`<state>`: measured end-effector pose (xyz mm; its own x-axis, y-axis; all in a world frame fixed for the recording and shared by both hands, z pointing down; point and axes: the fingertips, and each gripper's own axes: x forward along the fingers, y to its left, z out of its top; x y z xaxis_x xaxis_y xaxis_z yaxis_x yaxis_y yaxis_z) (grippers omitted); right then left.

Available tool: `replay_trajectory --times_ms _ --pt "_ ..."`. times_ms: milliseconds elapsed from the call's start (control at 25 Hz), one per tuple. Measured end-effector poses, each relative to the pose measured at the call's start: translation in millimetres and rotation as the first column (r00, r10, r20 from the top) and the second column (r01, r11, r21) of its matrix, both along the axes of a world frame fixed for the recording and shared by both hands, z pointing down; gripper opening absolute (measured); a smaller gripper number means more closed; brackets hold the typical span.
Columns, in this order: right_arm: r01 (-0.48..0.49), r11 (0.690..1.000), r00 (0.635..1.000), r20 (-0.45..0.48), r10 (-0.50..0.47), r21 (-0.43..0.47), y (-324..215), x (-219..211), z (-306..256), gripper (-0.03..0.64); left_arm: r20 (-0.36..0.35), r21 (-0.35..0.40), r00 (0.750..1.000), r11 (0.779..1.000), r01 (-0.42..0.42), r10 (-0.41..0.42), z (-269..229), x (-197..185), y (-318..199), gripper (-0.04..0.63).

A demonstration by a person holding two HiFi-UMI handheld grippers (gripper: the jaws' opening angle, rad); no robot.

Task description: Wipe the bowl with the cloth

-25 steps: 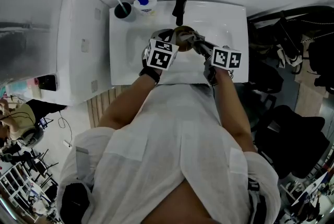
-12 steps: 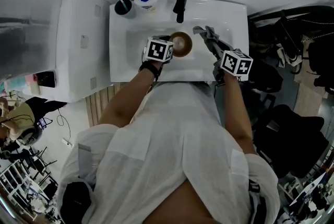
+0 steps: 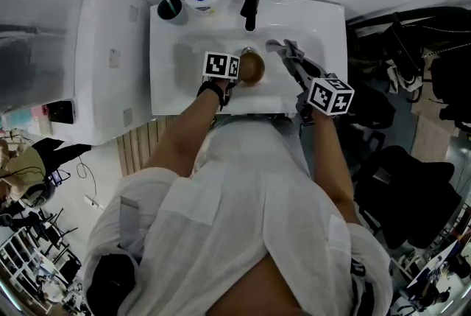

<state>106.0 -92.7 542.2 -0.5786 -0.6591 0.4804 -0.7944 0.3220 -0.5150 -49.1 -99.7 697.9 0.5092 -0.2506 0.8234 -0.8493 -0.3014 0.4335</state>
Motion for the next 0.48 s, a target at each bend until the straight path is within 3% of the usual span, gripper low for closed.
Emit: replay_trajectory --times_ms 80,280,400,480 --pt "-0.01 1.0 1.0 0.002 0.01 0.014 -1 3 -5 0.054 -0.04 0.009 0.999 1.0 0.014 -0.014 -2 2 -1 0.056" --pt "-0.031 0.998 0.999 0.011 0.03 0.05 -6 12 -17 0.054 -0.091 0.068 0.996 0.997 0.021 -0.014 -18 -4 -9 0.202" --pt "-0.047 0.992 0.999 0.019 0.045 0.118 -10 18 -35 0.054 -0.108 0.158 0.994 0.987 -0.003 0.02 -44 -19 -15 0.221" --pt "-0.048 0.981 0.999 0.007 0.048 0.187 -14 22 -52 0.054 -0.153 0.251 0.988 0.968 0.014 0.025 -70 -33 -21 0.221"
